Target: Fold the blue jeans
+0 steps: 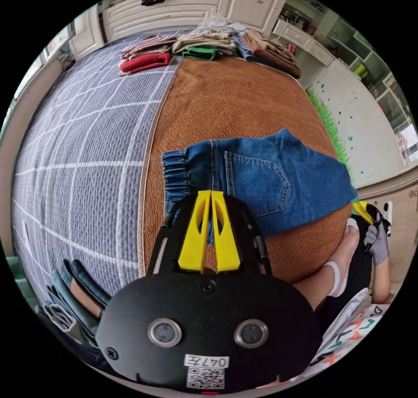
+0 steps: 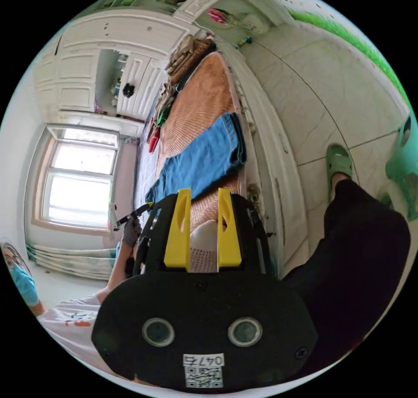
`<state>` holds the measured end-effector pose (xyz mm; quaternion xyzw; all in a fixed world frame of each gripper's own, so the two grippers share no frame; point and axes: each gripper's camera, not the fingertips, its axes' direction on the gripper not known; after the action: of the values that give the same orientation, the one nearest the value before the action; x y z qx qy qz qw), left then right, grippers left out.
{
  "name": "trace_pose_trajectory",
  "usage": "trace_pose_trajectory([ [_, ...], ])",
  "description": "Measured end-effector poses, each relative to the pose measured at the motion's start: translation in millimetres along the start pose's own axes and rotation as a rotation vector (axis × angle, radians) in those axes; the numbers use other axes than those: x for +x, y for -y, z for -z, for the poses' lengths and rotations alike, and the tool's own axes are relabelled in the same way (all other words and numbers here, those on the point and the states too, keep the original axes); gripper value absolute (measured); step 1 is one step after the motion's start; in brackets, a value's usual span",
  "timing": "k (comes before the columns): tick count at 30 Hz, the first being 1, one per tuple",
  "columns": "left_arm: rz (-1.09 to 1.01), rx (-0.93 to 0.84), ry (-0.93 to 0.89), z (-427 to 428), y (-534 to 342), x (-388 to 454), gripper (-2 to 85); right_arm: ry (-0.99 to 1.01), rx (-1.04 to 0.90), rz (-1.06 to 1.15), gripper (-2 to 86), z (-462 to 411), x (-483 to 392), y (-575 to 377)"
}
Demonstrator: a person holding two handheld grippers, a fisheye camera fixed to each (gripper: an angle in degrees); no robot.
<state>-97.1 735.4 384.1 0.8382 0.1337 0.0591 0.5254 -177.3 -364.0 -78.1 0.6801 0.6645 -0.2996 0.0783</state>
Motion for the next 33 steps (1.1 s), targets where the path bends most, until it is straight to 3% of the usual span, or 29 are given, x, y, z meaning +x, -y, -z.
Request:
trace_pose_trajectory([
  [6, -0.012, -0.03, 0.017, -9, 10, -5, -0.9, 0.166, 0.126, -0.141, 4.1, -4, 54, 8],
  [19, 0.026, -0.021, -0.102, -20, 19, -38, -0.9, 0.22, 0.259, -0.232, -0.4, -10, 90, 15],
  [22, 0.03, -0.012, -0.153, -22, 20, -44, -0.9, 0.163, 0.309, -0.102, -0.6, 6, 57, 22],
  [26, 0.044, -0.007, -0.209, -25, 22, -56, -0.9, -0.062, 0.284, 0.294, -0.6, 12, -48, 37],
  [30, 0.071, -0.006, -0.258, -29, 23, -69, -0.9, -0.223, 0.064, 0.709, -0.6, -60, -162, 32],
  [33, 0.094, 0.005, -0.298, -31, 20, -79, -0.9, -0.326, -0.124, 0.825, -0.5, -137, -195, 19],
])
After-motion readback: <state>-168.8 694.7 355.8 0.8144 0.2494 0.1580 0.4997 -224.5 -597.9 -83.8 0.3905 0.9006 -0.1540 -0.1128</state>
